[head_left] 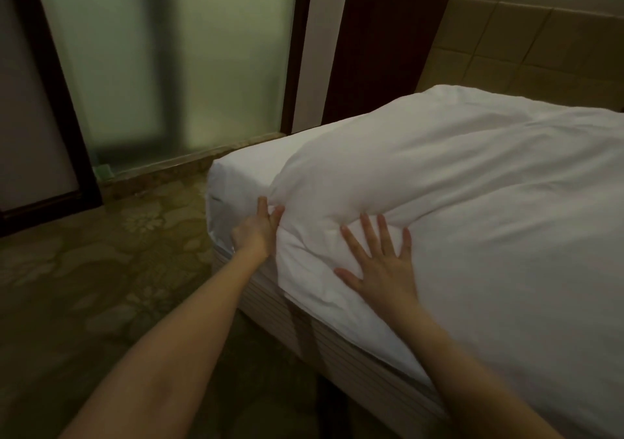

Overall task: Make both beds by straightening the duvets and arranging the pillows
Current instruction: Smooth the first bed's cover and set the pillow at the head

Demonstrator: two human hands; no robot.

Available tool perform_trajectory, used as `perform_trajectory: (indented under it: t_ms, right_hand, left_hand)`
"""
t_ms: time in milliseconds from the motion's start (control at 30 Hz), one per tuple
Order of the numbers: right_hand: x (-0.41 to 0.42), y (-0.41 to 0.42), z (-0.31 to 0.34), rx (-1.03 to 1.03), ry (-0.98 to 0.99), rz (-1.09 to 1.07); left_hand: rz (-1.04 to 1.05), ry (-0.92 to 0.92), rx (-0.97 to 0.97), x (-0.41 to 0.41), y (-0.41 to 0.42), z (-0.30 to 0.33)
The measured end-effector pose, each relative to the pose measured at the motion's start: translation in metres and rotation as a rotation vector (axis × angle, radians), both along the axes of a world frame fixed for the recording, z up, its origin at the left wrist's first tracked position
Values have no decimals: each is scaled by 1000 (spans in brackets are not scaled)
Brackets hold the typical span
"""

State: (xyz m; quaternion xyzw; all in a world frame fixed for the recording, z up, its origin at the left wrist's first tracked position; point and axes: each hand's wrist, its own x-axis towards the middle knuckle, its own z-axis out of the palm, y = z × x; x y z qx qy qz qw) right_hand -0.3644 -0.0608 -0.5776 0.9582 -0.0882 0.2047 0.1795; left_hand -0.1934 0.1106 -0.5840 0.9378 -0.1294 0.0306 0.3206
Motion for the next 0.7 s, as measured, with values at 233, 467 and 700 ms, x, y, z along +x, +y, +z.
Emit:
perform_trajectory:
  t_ms: [233,467,700]
  right_hand:
    - [-41,1,39,99,91,-35]
    - [-150,-83,79,72,-63,-348]
    - [-172,-111,39,129,-81,-387]
  left_hand:
    - [21,-232,9,-46,-3,50]
    - [-554,-541,241,-128,-93,81]
    - [-484,-500,343,-127,-124,37]
